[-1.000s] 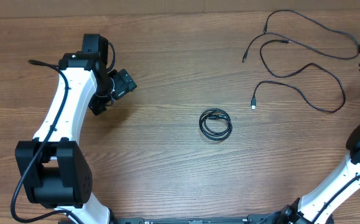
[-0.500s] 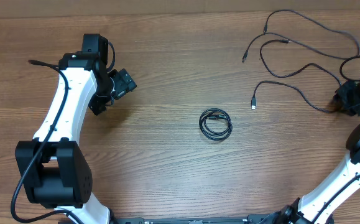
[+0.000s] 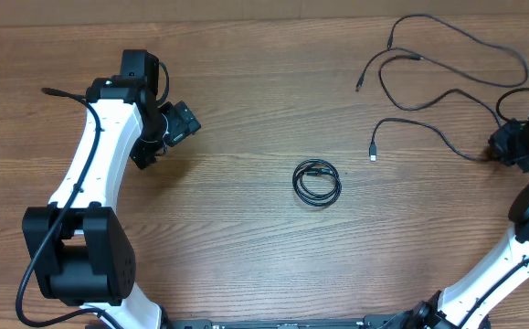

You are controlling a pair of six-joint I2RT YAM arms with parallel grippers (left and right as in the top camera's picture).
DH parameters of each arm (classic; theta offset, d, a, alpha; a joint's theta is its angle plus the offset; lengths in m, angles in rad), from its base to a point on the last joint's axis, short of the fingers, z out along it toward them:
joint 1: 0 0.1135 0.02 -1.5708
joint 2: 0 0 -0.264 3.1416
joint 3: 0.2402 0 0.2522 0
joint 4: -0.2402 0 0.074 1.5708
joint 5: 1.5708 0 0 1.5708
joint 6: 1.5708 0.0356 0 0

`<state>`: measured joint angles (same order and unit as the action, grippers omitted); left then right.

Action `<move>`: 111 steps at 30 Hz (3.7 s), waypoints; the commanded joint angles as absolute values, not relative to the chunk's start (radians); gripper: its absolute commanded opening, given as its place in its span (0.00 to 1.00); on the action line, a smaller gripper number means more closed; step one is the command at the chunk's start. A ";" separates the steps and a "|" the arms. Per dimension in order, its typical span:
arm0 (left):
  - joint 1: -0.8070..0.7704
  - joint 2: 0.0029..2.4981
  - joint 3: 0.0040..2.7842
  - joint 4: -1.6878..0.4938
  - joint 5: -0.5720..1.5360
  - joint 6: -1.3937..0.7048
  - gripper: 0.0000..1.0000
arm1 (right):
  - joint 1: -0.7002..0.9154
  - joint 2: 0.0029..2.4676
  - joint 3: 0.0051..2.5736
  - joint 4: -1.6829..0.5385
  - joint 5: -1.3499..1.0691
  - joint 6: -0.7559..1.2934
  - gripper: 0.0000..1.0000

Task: Untangle cables

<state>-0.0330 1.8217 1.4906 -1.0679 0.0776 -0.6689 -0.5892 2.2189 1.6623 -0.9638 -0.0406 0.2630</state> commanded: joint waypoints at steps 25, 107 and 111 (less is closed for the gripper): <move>-0.034 1.812 1.494 -1.065 0.071 -0.643 1.00 | -0.601 2.233 1.931 -0.897 -0.165 0.061 0.91; -0.034 1.812 1.494 -1.058 0.072 -0.643 1.00 | -0.311 2.377 1.986 -1.065 0.030 0.303 0.09; -0.034 1.812 1.494 -1.058 0.072 -0.643 1.00 | -0.315 2.377 1.985 -1.057 -0.042 0.297 0.04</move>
